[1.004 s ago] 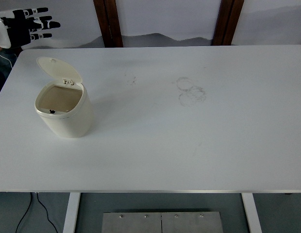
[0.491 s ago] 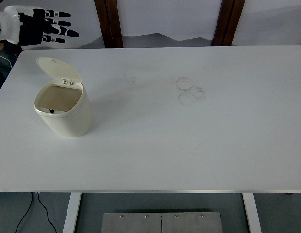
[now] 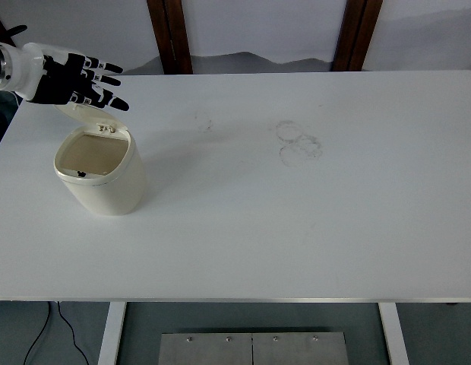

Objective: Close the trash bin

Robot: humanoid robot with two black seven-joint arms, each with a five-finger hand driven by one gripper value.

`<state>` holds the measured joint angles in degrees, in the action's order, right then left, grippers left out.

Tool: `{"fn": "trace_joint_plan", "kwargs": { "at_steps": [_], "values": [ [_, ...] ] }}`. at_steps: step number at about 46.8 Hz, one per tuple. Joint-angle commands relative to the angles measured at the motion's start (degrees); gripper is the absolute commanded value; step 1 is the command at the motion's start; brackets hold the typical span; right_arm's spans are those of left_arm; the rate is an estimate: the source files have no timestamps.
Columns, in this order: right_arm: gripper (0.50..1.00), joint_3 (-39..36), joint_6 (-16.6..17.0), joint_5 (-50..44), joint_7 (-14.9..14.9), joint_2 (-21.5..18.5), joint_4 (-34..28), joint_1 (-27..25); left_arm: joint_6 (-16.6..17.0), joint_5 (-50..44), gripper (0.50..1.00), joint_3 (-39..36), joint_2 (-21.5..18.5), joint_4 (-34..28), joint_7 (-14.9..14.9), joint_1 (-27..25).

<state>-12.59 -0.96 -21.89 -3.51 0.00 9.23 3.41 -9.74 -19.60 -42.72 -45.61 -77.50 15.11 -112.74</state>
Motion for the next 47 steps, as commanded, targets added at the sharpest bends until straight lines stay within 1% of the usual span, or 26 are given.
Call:
{"fn": "trace_joint_plan", "kwargs": {
  "at_steps": [1, 5, 8, 14, 19, 26, 36, 47],
  "values": [
    [0.995, 0.03, -0.01, 0.0, -0.01, 0.0, 0.0, 0.11, -0.36, 0.0, 1.0, -1.66, 0.0, -0.02, 0.09, -0.9],
    [0.995, 0.03, -0.01, 0.0, -0.09, 0.0, 0.0, 0.11, -1.33, 0.0, 1.0, -3.16, 0.0, -0.11, 0.36, -1.78],
    [0.995, 0.03, -0.01, 0.0, -0.09, 0.0, 0.0, 0.11, -1.33, 0.0, 1.0, -4.21, -0.18, -0.9, 0.45, -2.39],
    [0.995, 0.03, -0.01, 0.0, -0.18, 0.0, 0.0, 0.2, -1.42, 0.0, 1.0, -6.67, -1.41, -5.2, 0.36, -4.5],
    [0.995, 0.03, -0.01, 0.0, -0.18, 0.0, 0.0, 0.2, -1.69, 0.0, 1.0, -7.64, -2.38, -7.93, 0.36, -4.94],
    [0.995, 0.03, -0.01, 0.0, -0.18, 0.0, 0.0, 0.2, -1.69, -0.09, 1.0, -7.82, -2.73, -8.37, 0.36, -5.12],
    [0.995, 0.03, -0.01, 0.0, -0.18, 0.0, 0.0, 0.2, -1.77, -0.09, 1.0, -11.51, -2.82, -8.9, 0.36, -7.23],
    [0.995, 0.03, -0.01, 0.0, -0.18, 0.0, 0.0, 0.2, -2.65, -0.09, 1.0, -13.27, -4.31, -9.16, 0.36, -7.84]
  ]
}}
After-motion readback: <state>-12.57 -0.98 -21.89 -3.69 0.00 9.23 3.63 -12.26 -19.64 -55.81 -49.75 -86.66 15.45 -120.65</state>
